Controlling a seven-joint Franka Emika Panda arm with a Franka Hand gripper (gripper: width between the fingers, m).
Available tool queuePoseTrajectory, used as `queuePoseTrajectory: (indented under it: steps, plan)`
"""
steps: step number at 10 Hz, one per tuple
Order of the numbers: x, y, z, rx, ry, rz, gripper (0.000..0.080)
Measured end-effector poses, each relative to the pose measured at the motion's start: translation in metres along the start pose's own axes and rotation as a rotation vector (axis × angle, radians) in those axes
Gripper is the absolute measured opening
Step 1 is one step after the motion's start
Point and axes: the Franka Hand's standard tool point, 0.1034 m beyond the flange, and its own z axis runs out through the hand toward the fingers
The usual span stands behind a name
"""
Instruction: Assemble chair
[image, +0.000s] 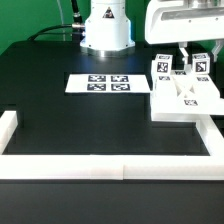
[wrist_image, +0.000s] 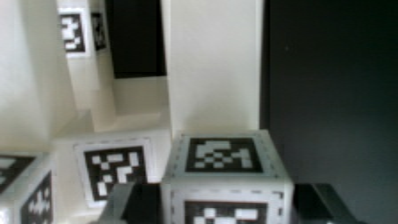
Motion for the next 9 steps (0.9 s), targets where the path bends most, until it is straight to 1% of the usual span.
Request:
queuePoseTrajectory:
  steps: [4, 6, 9]
  plan:
    - [0.0024, 0.0035, -0.0005, 0.008, 0.003, 0.2, 0.0287]
    - [0.0024, 0.0035, -0.0004, 0.009, 0.002, 0.344, 0.0287]
    - [0.0022, 0.0032, -0.0003, 0.012, -0.001, 0.481, 0.0287]
